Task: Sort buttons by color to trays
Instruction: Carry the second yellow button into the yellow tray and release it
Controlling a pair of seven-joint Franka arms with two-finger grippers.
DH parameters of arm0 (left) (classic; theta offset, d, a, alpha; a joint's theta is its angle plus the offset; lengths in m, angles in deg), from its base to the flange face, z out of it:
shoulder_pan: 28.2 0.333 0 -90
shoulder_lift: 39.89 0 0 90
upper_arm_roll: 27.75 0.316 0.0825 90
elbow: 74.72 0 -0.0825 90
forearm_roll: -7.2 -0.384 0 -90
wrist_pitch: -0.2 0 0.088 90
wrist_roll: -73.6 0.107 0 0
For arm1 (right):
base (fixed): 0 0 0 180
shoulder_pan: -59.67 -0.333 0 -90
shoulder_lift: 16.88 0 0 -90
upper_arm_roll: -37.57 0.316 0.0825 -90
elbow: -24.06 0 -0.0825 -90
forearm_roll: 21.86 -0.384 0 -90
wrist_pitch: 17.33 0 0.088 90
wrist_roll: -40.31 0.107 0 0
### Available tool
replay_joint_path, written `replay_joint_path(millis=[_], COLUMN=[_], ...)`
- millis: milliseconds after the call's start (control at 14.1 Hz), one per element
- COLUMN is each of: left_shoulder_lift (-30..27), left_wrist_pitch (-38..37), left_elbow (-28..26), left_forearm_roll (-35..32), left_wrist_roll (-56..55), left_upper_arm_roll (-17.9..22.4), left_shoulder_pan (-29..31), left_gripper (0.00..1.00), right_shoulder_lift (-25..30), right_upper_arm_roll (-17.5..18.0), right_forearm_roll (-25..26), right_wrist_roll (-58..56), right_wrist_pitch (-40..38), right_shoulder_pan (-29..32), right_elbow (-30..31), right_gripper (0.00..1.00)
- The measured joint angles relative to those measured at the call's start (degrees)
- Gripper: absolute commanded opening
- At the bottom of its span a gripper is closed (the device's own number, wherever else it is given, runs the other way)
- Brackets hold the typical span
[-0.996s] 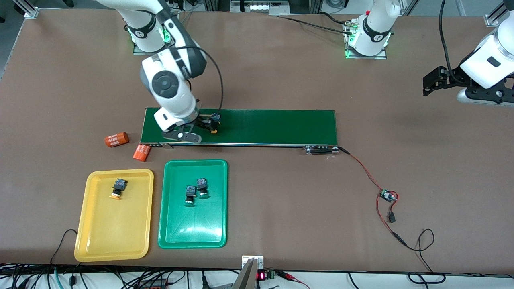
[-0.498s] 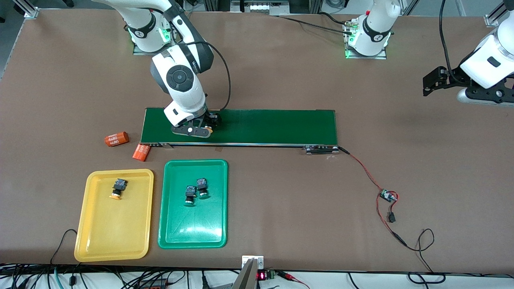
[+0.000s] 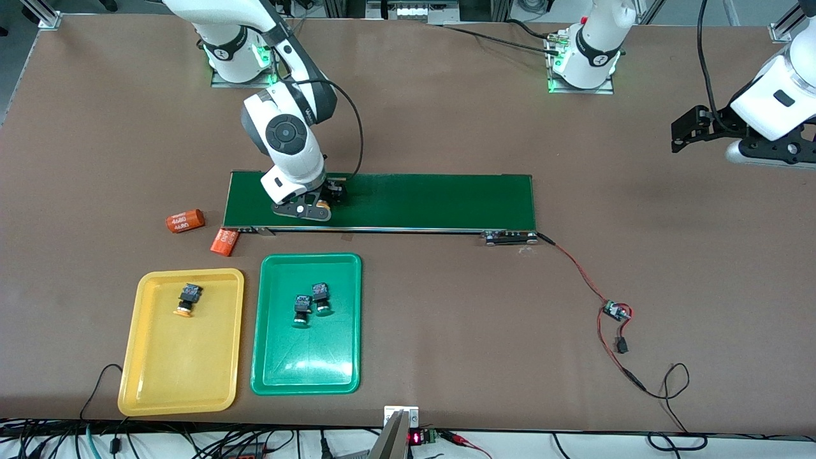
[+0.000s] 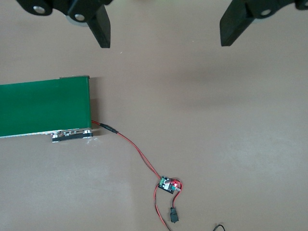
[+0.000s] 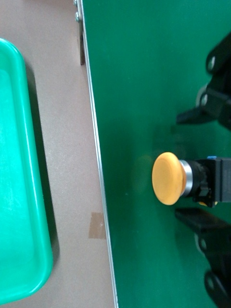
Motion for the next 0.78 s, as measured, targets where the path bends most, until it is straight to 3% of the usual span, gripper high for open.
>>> replay_joint_path(millis=[142, 284, 782], left_shoulder_lift=[0.0, 0.0, 0.0], left_wrist_pitch=[0.0, 0.0, 0.0], left_elbow=[0.0, 0.0, 0.0], left_forearm_roll=[0.0, 0.0, 0.0], left_wrist_roll=[0.0, 0.0, 0.0], left_upper_arm_roll=[0.0, 0.0, 0.0], left_shoulder_pan=[0.0, 0.0, 0.0], left_gripper=[1.00, 1.00, 1.00], right_shoulder_lift=[0.0, 0.0, 0.3], right_upper_arm_roll=[-0.1, -0.3, -0.7], right_forearm_roll=[0.0, 0.0, 0.3], right_wrist_roll=[0.0, 0.0, -10.2], right_wrist_pitch=[0.1, 0.1, -1.0], right_shoulder_pan=[0.2, 0.6, 7.1], right_elbow=[0.0, -0.2, -5.3], right_gripper=[0.22, 0.15, 0.15])
